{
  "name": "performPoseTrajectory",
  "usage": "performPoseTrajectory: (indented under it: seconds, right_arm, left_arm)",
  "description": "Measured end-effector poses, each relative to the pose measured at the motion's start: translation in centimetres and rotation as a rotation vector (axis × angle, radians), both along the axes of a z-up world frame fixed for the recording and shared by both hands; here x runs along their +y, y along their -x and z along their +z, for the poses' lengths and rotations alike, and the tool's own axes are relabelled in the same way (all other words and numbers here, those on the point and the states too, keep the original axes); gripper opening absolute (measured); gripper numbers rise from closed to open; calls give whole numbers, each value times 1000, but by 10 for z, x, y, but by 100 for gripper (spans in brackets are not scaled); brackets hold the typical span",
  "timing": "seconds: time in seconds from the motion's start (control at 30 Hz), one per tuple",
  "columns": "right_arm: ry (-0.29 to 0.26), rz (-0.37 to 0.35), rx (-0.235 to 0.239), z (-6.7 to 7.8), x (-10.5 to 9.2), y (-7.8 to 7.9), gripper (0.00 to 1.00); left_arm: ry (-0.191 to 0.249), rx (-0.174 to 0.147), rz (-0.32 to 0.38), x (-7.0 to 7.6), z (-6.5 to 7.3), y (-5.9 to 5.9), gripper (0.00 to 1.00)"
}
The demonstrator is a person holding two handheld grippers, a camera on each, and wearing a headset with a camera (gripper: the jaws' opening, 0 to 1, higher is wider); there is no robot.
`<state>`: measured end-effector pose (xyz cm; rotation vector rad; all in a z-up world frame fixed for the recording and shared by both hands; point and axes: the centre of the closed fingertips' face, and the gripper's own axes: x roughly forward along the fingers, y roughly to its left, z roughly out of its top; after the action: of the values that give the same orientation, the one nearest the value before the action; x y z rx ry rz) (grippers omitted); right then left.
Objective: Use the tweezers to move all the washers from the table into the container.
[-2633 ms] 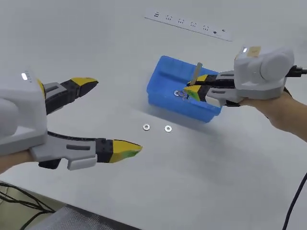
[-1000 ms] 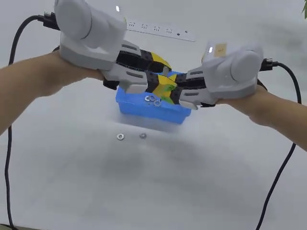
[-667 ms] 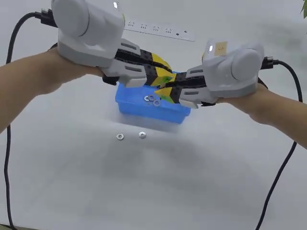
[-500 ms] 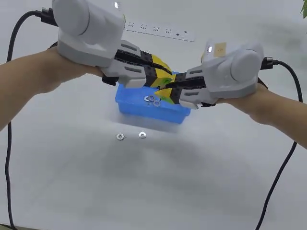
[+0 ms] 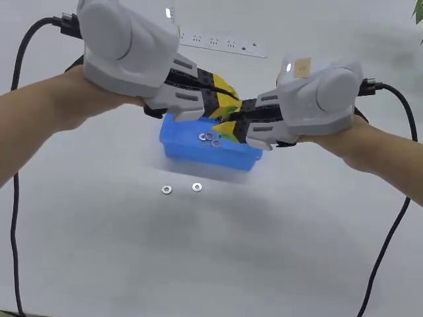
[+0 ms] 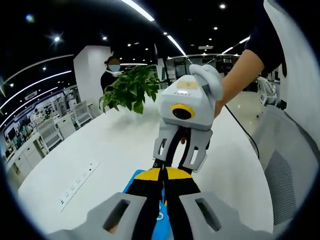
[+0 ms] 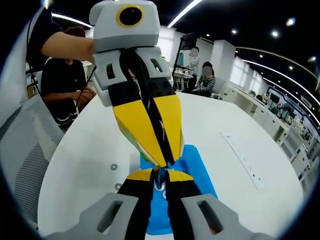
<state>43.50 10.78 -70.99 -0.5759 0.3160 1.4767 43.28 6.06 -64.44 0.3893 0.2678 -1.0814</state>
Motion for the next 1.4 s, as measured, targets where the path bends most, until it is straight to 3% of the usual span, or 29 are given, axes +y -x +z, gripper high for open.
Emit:
performPoseTrajectory:
  seconds: [0.4,0.53,0.67,1.03,1.1,1.4]
  right_arm:
    - [3,-37,-1,7,-2,-1,13]
    - [22,-71,11,7,-7,-1,21]
    - [25,-84,12,10,-14,2,22]
    - [-11,-157,36,18,-33,11,35]
    - [-24,-180,53,20,-38,13,38]
    - [-31,-230,57,19,-65,29,51]
  left_arm:
    - [11,-16,29,6,6,-3,5]
    - [7,-24,33,7,9,-2,5]
    - [9,-36,37,11,15,2,5]
    - [17,-70,17,19,27,26,5]
    - [20,-105,9,20,28,31,5]
    - [63,-135,38,32,24,58,5]
